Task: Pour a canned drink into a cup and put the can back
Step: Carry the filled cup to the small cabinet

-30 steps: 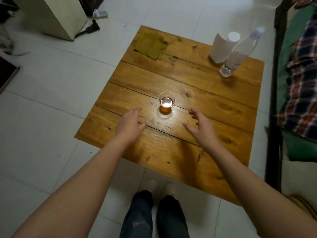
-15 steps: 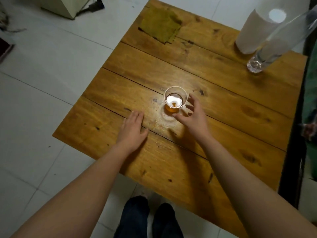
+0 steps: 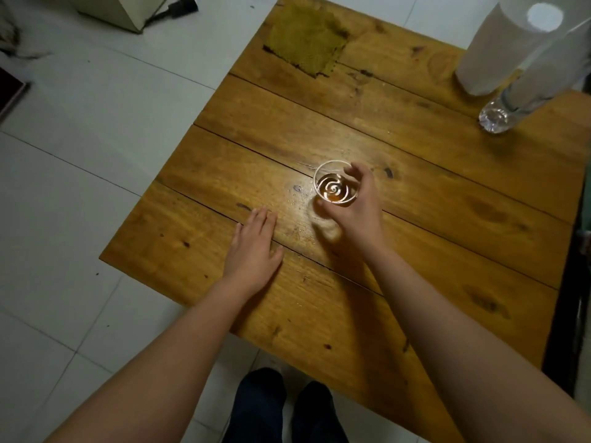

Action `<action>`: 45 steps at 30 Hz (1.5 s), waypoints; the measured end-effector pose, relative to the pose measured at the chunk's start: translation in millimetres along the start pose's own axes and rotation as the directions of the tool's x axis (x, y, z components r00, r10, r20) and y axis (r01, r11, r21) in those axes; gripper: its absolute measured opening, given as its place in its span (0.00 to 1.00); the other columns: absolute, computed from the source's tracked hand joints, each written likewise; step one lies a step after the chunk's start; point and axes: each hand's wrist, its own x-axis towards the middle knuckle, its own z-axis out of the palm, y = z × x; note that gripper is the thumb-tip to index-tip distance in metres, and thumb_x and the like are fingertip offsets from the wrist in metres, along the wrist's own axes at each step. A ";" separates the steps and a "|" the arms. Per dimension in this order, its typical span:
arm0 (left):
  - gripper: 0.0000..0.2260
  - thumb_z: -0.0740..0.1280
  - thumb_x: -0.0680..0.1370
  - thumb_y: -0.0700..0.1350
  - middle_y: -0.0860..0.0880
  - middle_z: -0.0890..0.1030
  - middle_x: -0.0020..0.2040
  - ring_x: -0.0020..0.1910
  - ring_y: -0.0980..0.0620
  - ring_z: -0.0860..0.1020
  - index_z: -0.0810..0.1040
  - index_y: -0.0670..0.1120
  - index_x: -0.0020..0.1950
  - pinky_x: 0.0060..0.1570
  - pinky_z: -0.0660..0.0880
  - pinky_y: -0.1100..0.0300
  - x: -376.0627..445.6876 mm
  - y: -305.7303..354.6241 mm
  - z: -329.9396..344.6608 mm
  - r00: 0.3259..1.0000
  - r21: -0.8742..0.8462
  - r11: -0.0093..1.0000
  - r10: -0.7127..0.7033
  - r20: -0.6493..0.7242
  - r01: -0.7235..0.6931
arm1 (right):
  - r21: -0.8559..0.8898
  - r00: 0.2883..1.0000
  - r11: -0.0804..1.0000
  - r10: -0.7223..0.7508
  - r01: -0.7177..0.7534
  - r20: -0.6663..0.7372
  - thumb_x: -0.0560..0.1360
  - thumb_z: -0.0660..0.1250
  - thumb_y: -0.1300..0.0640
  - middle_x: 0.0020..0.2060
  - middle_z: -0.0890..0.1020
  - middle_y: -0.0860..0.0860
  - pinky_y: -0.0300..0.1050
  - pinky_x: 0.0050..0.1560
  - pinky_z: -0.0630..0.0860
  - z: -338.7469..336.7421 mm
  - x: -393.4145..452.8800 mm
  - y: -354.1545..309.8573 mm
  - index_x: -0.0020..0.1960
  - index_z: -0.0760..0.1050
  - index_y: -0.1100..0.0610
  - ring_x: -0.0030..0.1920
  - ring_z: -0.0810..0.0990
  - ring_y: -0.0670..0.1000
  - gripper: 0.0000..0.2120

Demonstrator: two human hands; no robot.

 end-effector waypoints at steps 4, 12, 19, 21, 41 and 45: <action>0.29 0.59 0.79 0.49 0.51 0.46 0.78 0.76 0.53 0.43 0.48 0.50 0.76 0.73 0.41 0.54 -0.9 0.1 -0.1 1.000 -0.009 1.000 -0.001 0.003 0.001 | 0.000 1.000 1.000 -0.007 0.007 -0.018 0.65 0.76 0.58 0.63 0.72 0.49 0.33 0.57 0.68 -0.2 0.5 -0.9 0.68 0.61 0.55 0.58 0.71 0.41 0.37; 0.29 0.60 0.79 0.48 0.50 0.52 0.77 0.76 0.52 0.49 0.51 0.48 0.76 0.74 0.48 0.53 -0.5 6.2 -12.0 0.998 -0.088 0.995 -0.045 0.035 0.048 | 0.005 0.996 0.997 -0.075 0.076 -0.045 0.64 0.77 0.56 0.59 0.72 0.45 0.47 0.60 0.73 -11.9 -8.5 -22.5 0.67 0.62 0.54 0.59 0.73 0.44 0.37; 0.26 0.62 0.78 0.44 0.50 0.65 0.72 0.69 0.50 0.66 0.58 0.51 0.74 0.67 0.67 0.51 -13.5 27.8 -48.7 0.994 -0.418 0.902 -0.106 0.034 0.111 | 0.080 0.993 0.990 -0.121 0.119 0.013 0.64 0.77 0.55 0.58 0.72 0.41 0.44 0.61 0.73 -35.6 -30.5 -75.0 0.67 0.62 0.51 0.60 0.73 0.43 0.36; 0.23 0.62 0.77 0.42 0.50 0.71 0.67 0.63 0.51 0.71 0.63 0.51 0.72 0.62 0.71 0.53 -18.5 38.0 -66.8 0.991 -0.585 0.803 -0.137 0.006 0.114 | 0.080 0.989 0.988 -0.137 0.132 0.054 0.65 0.76 0.56 0.58 0.72 0.40 0.43 0.60 0.74 -41.5 -38.4 -92.6 0.67 0.62 0.50 0.60 0.73 0.43 0.36; 0.17 0.60 0.75 0.30 0.50 0.78 0.53 0.54 0.52 0.77 0.75 0.52 0.51 0.49 0.74 0.66 -176.0 45.2 -201.2 0.955 -0.860 0.511 -0.249 -0.160 -0.010 | 0.080 0.893 0.941 -0.336 0.327 0.300 0.64 0.77 0.57 0.58 0.72 0.45 0.32 0.55 0.73 -44.6 -153.9 -242.4 0.68 0.62 0.55 0.56 0.73 0.39 0.37; 0.19 0.59 0.74 0.28 0.46 0.80 0.55 0.54 0.50 0.79 0.77 0.48 0.56 0.51 0.74 0.64 -209.2 16.6 -218.5 0.933 -0.869 0.495 -0.315 -0.173 0.007 | 0.092 0.842 0.916 -0.395 0.390 0.367 0.65 0.76 0.56 0.60 0.72 0.46 0.38 0.56 0.75 -19.7 -174.7 -267.2 0.68 0.62 0.54 0.59 0.73 0.43 0.36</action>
